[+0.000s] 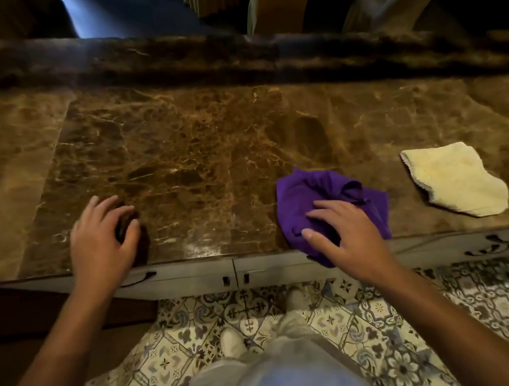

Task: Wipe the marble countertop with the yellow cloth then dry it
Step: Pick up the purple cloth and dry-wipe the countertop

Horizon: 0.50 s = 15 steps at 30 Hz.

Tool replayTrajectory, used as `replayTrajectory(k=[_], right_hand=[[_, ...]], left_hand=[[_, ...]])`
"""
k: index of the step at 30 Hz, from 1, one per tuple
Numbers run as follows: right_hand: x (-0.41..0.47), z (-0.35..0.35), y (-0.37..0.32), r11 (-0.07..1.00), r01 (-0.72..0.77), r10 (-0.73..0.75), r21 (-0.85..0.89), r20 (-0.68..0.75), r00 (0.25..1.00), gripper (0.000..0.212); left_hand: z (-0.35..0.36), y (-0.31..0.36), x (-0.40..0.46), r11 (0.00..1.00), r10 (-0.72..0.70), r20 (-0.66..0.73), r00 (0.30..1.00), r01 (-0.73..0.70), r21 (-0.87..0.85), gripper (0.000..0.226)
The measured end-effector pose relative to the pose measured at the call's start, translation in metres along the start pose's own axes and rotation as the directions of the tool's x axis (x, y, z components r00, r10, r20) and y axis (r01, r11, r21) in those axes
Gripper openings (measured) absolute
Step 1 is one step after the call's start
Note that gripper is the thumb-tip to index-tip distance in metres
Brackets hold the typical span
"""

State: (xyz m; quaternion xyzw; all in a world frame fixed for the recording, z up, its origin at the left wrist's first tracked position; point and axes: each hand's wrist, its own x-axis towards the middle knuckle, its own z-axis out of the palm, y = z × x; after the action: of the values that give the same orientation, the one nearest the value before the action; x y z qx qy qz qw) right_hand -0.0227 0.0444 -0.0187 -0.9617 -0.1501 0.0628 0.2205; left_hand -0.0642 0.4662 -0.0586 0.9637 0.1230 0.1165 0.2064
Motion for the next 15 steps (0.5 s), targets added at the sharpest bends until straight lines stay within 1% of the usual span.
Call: replayTrajectory(k=[2,3,4,6,7,9,11,13,15], right_hand=[[-0.002,0.012,-0.003,0.999,-0.007,0.013,0.032,-0.19,0.982,0.056],[0.002,0.016,-0.005,1.0,-0.021,0.021,0.002,-0.225,0.974,0.056],[0.008,0.02,-0.007,0.998,-0.049,0.038,-0.046,-0.209,0.977,0.06],[0.022,0.029,-0.008,0.984,-0.118,0.104,-0.137,-0.106,0.989,0.069],[0.028,0.034,-0.007,0.974,-0.132,0.123,-0.187,-0.059,0.991,0.073],[0.04,0.041,-0.001,0.954,-0.113,0.112,-0.278,-0.018,0.994,0.075],[0.052,0.043,0.004,0.946,-0.087,0.085,-0.313,-0.02,0.996,0.074],[0.071,0.043,0.008,0.945,-0.102,0.094,-0.312,-0.04,0.995,0.072],[0.099,0.042,0.009,0.943,-0.131,0.117,-0.305,-0.064,0.991,0.072]], left_hand=[[0.001,-0.016,-0.007,1.0,-0.018,-0.059,0.998,0.019,0.025,0.03],[0.003,-0.02,-0.008,0.999,-0.026,-0.071,0.997,0.027,0.024,0.035],[0.004,-0.02,-0.009,0.999,-0.031,-0.072,0.997,0.032,0.017,0.041],[0.007,-0.018,-0.007,0.999,-0.044,-0.052,0.998,0.045,0.022,0.052],[0.01,-0.016,-0.007,0.997,-0.055,-0.039,0.998,0.057,0.047,0.057],[0.015,-0.018,-0.005,0.988,-0.067,-0.016,0.998,0.068,0.14,0.064],[0.018,-0.019,-0.003,0.975,-0.066,0.005,0.998,0.063,0.212,0.068],[0.019,-0.02,-0.001,0.971,-0.074,0.014,0.997,0.068,0.229,0.069],[0.02,-0.019,-0.001,0.969,-0.074,-0.006,0.997,0.073,0.236,0.068]])
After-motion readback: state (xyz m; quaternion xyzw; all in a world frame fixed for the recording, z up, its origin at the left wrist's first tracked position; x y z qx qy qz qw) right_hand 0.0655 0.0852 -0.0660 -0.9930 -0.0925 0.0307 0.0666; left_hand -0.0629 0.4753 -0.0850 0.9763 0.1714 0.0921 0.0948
